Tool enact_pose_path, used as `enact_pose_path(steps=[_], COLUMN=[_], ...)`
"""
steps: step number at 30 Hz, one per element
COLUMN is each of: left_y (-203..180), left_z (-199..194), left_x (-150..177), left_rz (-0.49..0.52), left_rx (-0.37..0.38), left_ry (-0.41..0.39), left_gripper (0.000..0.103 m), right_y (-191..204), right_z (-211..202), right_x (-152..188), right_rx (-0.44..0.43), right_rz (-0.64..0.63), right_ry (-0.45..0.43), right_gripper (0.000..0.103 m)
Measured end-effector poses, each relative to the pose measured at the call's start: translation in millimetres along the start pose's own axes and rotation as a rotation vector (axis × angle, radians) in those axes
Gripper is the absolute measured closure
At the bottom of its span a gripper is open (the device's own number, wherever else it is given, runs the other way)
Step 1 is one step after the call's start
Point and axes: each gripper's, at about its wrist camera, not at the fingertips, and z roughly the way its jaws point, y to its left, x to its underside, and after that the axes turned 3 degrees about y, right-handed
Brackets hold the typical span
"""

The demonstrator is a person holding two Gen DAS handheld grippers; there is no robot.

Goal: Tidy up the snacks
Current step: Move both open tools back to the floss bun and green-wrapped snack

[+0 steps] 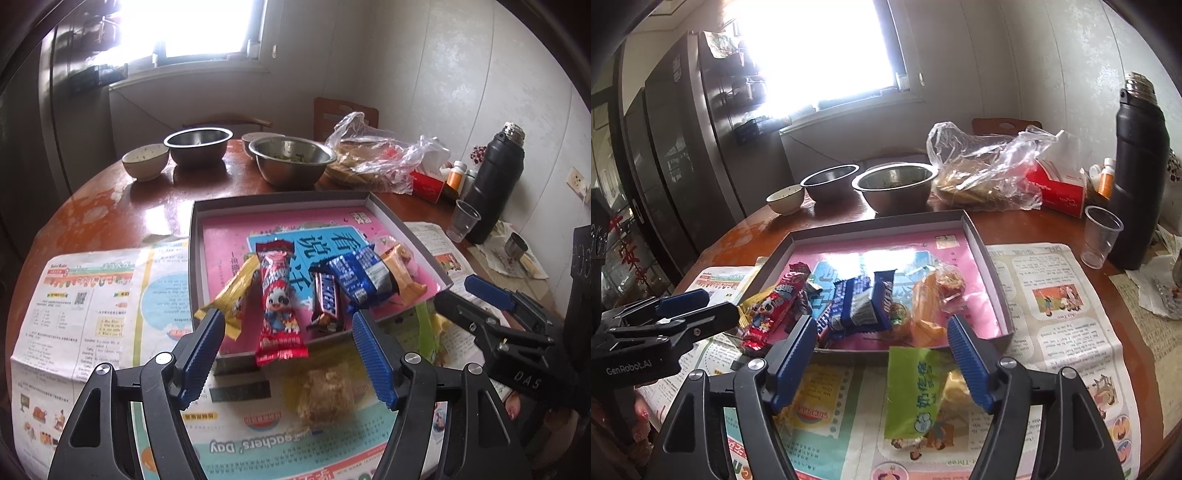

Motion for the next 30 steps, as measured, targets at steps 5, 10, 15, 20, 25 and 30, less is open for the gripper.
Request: enact_pose_path(steps=[5,10,15,20,25,30], left_y=[7.4,8.1,-6.4,-20.6,-30.0,-30.6], left_z=[4.1,10.9,21.0,32.1,45.5,57.6], left_x=[14.6,25.5,35.3,44.3,51.9,55.3], left_rz=[-0.005,-0.01,0.025,0.058,0.081,0.075], left_rx=[0.008,0.022,0.042,0.028,-0.015,-0.024], left_ry=[0.04,0.076,0.115,0.143,0.171,0.198], left_gripper=[0.03,0.03,0.03,0.03,0.03,0.03], right_y=[-6.9,-14.5,-22.1,-28.0,-29.4,-39.8], right_z=[-4.5,-6.0,-3.4,2.7,15.1,27.7], right_x=[7.9,18.6,30.7,41.9,48.8,53.4], right_rx=[0.008,0.024,0.039,0.056,0.07,0.093], right_rz=[0.012,0.027,0.047,0.051,0.052,0.074], right_ry=[0.01,0.029,0.058,0.094,0.131,0.157], right_gripper=[0.028,0.028,0.027,0.027,0.027,0.027])
